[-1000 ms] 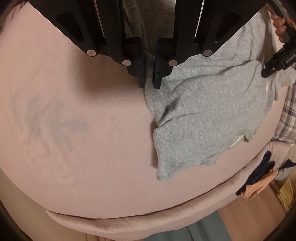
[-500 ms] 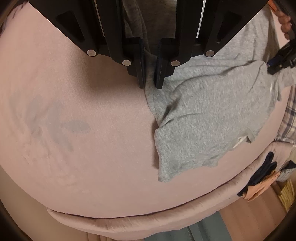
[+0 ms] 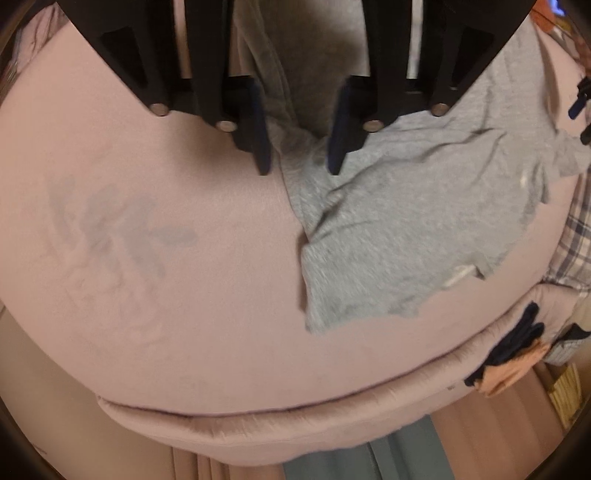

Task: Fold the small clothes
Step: 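Move the left gripper to the other sleeve and grasp it, then fold the held sleeve across the shirt front with the left gripper and release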

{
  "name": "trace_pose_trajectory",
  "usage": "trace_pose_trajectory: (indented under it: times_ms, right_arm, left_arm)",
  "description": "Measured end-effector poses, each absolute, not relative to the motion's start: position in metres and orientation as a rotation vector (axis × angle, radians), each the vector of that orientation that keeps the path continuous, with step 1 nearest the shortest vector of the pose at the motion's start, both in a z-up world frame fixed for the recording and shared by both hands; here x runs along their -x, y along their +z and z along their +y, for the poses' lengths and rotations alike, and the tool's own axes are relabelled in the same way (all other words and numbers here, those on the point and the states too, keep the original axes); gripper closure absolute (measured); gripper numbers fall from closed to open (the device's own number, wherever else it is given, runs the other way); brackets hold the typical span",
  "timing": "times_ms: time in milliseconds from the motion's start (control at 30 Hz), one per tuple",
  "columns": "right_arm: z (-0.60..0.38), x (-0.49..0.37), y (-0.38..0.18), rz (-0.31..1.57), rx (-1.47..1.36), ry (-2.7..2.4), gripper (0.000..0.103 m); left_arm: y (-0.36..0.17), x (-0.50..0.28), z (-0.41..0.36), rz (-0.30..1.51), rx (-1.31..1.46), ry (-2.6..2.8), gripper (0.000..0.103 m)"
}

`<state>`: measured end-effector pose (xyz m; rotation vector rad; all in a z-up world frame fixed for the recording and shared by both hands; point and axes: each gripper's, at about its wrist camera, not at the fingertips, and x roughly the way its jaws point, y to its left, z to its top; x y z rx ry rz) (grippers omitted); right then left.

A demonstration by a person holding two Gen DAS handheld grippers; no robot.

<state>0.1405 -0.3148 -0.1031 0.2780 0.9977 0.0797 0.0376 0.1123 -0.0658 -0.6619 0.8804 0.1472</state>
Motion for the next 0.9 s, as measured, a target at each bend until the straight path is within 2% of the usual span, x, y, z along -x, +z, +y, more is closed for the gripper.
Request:
trace_pose_trajectory:
  times_ms: [67,200,367,633,667,733,800,833,867,900]
  right_arm:
    - [-0.315,-0.131,-0.088,0.965,-0.280,0.089,0.045]
    - [-0.315,-0.108,-0.061,0.895,-0.295,0.123,0.035]
    - [-0.313,-0.088,-0.044,0.845,-0.300,0.139,0.034]
    - [-0.307,-0.073,-0.040,0.820,-0.283,0.091,0.034]
    - [-0.308,-0.072,-0.040,0.821,-0.292,0.092,0.034]
    - [-0.308,-0.072,-0.041,0.828,-0.305,0.089,0.034]
    - [-0.308,-0.071,-0.042,0.833,-0.302,0.074,0.034]
    - [-0.307,-0.070,-0.043,0.834,-0.301,0.066,0.034]
    - [-0.308,-0.071,-0.043,0.837,-0.303,0.061,0.034]
    - [-0.308,-0.071,-0.044,0.838,-0.307,0.061,0.034]
  left_arm:
    - [-0.064,-0.031,0.130,0.854,0.698,0.181,0.013]
    - [-0.061,-0.027,0.155,0.803,0.761,0.215,0.013]
    - [-0.065,-0.037,0.185,0.758,0.820,0.276,0.015]
    - [-0.088,-0.075,0.209,0.778,0.884,0.302,0.026]
    - [-0.092,-0.079,0.212,0.788,0.899,0.301,0.031]
    - [-0.099,-0.085,0.215,0.787,0.932,0.289,0.048]
    - [-0.098,-0.087,0.214,0.764,0.946,0.269,0.075]
    - [-0.097,-0.088,0.212,0.750,0.952,0.249,0.083]
    - [-0.095,-0.089,0.210,0.744,0.955,0.232,0.098]
    - [-0.093,-0.089,0.207,0.740,0.948,0.224,0.096]
